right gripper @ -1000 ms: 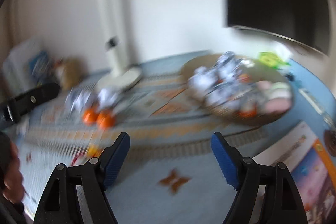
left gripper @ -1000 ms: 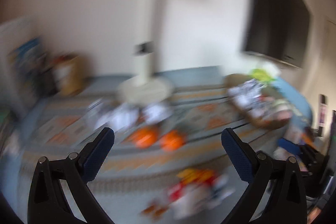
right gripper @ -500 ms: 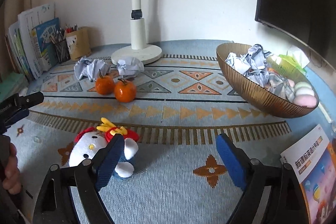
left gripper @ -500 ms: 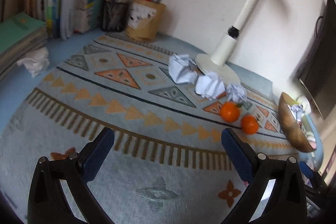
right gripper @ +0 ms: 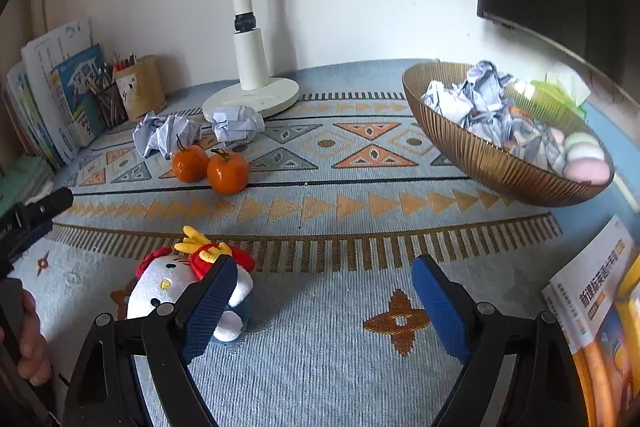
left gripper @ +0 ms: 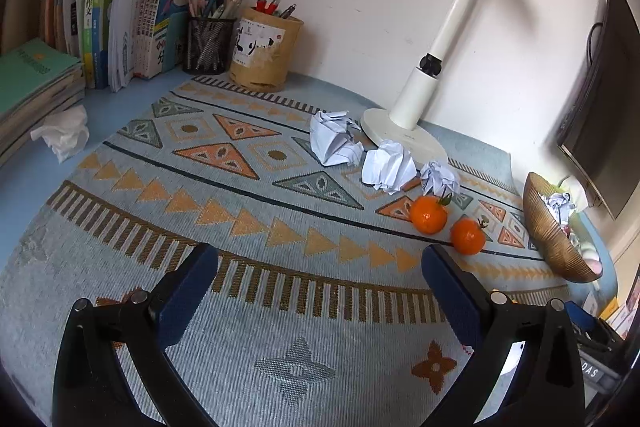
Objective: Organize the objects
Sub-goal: 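Move both open grippers back toward the Hello Kitty doll on the rug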
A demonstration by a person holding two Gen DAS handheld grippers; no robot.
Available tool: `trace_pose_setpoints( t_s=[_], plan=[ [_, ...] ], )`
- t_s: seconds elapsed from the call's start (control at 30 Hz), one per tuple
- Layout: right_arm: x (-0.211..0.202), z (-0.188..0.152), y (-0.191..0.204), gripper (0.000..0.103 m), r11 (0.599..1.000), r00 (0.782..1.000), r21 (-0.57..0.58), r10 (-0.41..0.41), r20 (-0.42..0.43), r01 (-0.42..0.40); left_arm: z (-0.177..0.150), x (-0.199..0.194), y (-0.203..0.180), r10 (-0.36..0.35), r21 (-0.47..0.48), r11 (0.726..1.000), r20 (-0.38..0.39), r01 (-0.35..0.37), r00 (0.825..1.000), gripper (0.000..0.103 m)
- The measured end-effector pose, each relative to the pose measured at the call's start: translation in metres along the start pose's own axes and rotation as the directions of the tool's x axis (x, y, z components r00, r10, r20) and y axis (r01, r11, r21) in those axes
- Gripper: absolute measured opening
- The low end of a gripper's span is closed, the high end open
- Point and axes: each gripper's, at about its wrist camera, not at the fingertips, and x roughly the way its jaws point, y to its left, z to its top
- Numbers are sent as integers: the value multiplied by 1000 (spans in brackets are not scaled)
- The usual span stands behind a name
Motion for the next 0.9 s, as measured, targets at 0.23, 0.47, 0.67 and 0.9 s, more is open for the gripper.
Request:
trace_pose_setpoints(
  t_s=[0.23, 0.47, 0.67, 0.9],
  plan=[
    [-1, -2, 9, 88, 999, 1000, -52, -10, 8, 10, 0, 1, -1, 3, -3, 1000, -2, -3, 1000, 102],
    [0, -2, 7, 88, 999, 1000, -38, 3, 5, -3, 0, 2, 1, 3, -11, 1000, -9, -3, 1000, 102],
    [-1, -2, 8, 88, 999, 1000, -43, 4, 7, -4, 1, 3, 2, 2, -17, 1000, -11, -2, 1000, 102],
    [-2, -2, 7, 88, 999, 1000, -42, 18, 10, -17, 1, 4, 4, 1, -25, 1000, -14, -2, 1000, 102]
  ],
)
